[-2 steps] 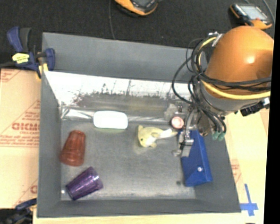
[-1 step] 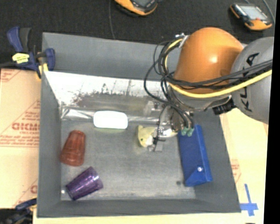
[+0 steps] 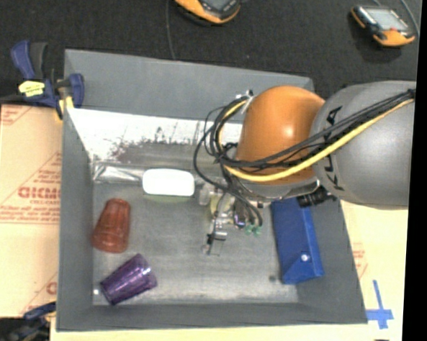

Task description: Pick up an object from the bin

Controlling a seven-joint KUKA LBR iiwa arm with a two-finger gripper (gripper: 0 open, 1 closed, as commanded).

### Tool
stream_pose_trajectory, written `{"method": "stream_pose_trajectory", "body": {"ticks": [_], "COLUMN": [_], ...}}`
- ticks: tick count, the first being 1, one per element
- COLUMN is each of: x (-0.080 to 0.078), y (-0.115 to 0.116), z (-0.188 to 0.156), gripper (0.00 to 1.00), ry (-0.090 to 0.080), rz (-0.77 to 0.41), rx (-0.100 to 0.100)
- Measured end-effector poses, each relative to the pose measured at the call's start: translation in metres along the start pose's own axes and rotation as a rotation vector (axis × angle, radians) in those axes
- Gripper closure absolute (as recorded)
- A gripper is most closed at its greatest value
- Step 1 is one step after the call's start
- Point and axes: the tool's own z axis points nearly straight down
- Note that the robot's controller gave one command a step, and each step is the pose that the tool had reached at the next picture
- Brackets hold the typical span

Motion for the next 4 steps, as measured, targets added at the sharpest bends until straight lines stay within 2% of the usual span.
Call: {"method": "stream_pose_trajectory", "body": {"ticks": [1, 2, 3, 4], "x": [-0.023, 0.000, 0.025, 0.049], "y": [0.064, 0.068, 0.096, 0.113], "z": [0.046, 0.117, 0.125, 0.127], "gripper": [0.00, 0.00, 0.00, 0.00], "ry": [-0.016, -0.007, -0.010, -0.017], "rz": [-0.007, -0.173, -0.115, -0.242], "rx": [-0.006, 0.000, -0.003, 0.006]}}
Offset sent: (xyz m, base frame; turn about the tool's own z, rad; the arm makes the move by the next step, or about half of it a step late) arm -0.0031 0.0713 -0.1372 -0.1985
